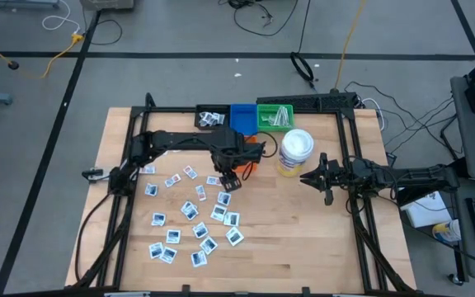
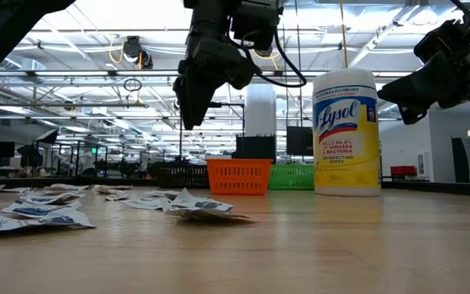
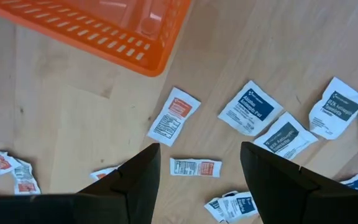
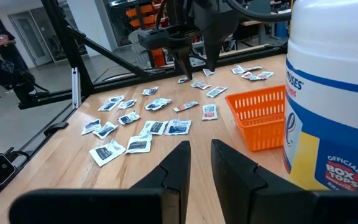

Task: Pick & Place First Aid Supplies
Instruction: Put the gray towelette pack into the black bin

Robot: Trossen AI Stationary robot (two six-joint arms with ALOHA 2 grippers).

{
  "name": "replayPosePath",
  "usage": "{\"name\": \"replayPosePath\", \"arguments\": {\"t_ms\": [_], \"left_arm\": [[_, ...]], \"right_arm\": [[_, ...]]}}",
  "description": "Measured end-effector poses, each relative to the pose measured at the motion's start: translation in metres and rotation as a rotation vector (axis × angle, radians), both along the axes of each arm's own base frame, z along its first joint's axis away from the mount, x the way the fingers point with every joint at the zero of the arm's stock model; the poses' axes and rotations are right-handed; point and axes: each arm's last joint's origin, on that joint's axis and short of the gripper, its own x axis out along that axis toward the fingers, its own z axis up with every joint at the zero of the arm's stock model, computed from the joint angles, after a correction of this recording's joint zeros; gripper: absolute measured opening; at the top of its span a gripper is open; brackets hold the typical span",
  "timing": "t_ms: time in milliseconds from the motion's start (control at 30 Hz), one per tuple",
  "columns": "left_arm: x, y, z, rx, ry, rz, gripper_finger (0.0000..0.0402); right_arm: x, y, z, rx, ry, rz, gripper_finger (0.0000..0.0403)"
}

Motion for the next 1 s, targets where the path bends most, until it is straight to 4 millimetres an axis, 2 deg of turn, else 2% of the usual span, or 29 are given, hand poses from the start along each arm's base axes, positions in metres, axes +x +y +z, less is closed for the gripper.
{"name": "replayPosePath", "arguments": {"t_ms": [100, 300, 633, 800, 1000], "left_arm": [[0.001, -0.011, 0.0, -0.02, 0.0, 0.002, 0.0228], [0.002, -0.056, 0.0, -0.058, 0.002, -0.073, 0.0228], [-0.001, -0.12, 0.0, -0.068, -0.028, -0.054, 0.0228], [-0.003, -0.138, 0.0, -0.063, -0.034, 0.021, 0.0227], [-0.005, -0.144, -0.003, -0.047, -0.025, 0.086, 0.0228]], "right_arm": [[0.0, 0.0, 0.0, 0.0, 0.0, 0.0, 0.0059], [0.0, 0.0, 0.0, 0.0, 0.0, 0.0, 0.0059], [0.0, 0.0, 0.0, 0.0, 0.0, 0.0, 0.0059], [0.0, 0.0, 0.0, 0.0, 0.0, 0.0, 0.0059], [0.0, 0.0, 0.0, 0.0, -0.001, 0.0, 0.0059]]}}
